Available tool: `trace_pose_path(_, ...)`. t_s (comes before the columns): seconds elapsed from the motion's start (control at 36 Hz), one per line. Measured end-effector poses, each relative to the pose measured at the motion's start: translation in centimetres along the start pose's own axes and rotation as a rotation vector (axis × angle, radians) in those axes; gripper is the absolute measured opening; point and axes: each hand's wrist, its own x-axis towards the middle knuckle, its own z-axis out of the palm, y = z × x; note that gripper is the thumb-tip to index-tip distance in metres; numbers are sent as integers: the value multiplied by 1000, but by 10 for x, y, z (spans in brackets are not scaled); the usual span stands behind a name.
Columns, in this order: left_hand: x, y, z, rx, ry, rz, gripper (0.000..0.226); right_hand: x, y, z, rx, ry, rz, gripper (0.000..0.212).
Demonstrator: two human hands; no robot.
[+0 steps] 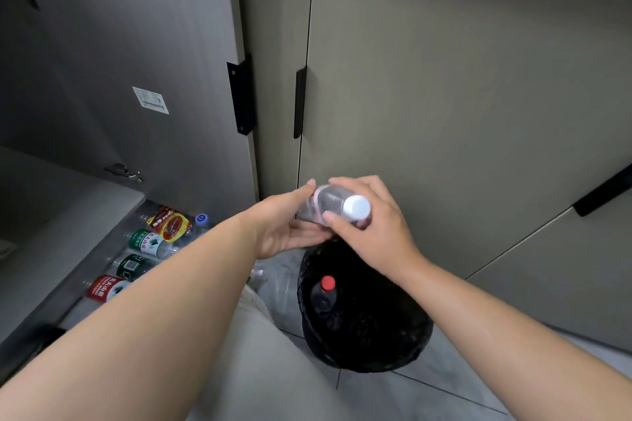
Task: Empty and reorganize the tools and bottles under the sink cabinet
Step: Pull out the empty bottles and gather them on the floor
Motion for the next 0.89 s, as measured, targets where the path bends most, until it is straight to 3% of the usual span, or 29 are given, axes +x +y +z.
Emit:
trace_pose_path(0.11,3,-5,1,237,100,-2,51,12,7,-27,-213,93,146,44)
trace_pose_path(0.28,-2,-15,2,890,266,144,39,0,51,-25,-456,-303,366,55)
trace_pose_path(0.61,-15,-21,-21,1130,329,160,29,-47,124,60,-402,-385,649,45)
trace_pose_path(0.89,-19,-25,-29,1260,300,115,27,-44,139,76,-350,-464,679,30)
